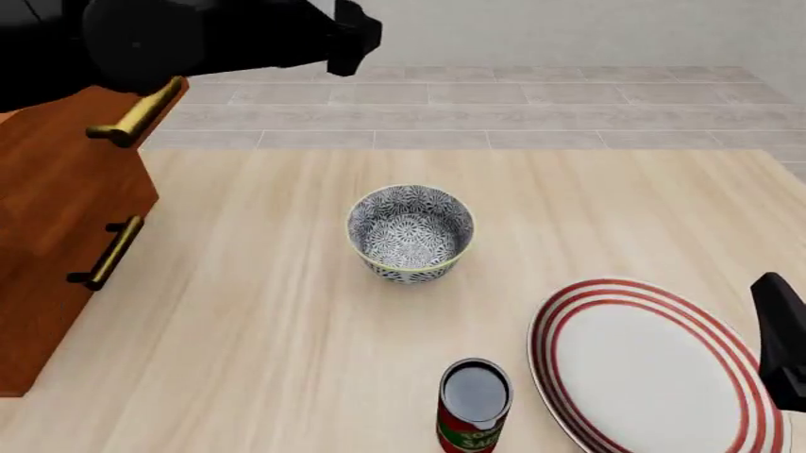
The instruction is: Put the bowl on top of the cabinet.
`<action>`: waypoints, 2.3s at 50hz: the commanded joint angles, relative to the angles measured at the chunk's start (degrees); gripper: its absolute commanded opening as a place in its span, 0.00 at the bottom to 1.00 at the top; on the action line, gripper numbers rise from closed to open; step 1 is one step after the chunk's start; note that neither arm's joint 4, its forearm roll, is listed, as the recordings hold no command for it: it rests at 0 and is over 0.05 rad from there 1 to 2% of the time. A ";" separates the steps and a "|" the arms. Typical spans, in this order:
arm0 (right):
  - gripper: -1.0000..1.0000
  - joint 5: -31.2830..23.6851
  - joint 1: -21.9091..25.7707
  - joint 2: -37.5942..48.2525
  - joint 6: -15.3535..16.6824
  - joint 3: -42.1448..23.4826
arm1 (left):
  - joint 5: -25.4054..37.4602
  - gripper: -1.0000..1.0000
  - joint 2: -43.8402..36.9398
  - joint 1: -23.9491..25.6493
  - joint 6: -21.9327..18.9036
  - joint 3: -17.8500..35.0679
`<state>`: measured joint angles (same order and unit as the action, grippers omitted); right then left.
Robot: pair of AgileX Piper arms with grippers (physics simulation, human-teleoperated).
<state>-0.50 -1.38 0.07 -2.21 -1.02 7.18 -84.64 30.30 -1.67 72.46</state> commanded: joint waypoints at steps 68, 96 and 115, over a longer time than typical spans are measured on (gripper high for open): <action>1.00 0.02 0.14 0.39 0.22 0.25 | -7.50 1.00 -19.74 -1.43 6.51 -0.43; 1.00 0.14 0.06 0.51 0.22 0.26 | -9.57 1.00 -22.89 -1.13 6.69 -1.54; 1.00 0.24 0.18 0.51 0.33 0.34 | -10.32 1.00 -22.75 -0.62 7.00 -3.00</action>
<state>-0.32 -1.24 0.65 -1.91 -0.80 -2.64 -107.15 29.53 5.10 70.11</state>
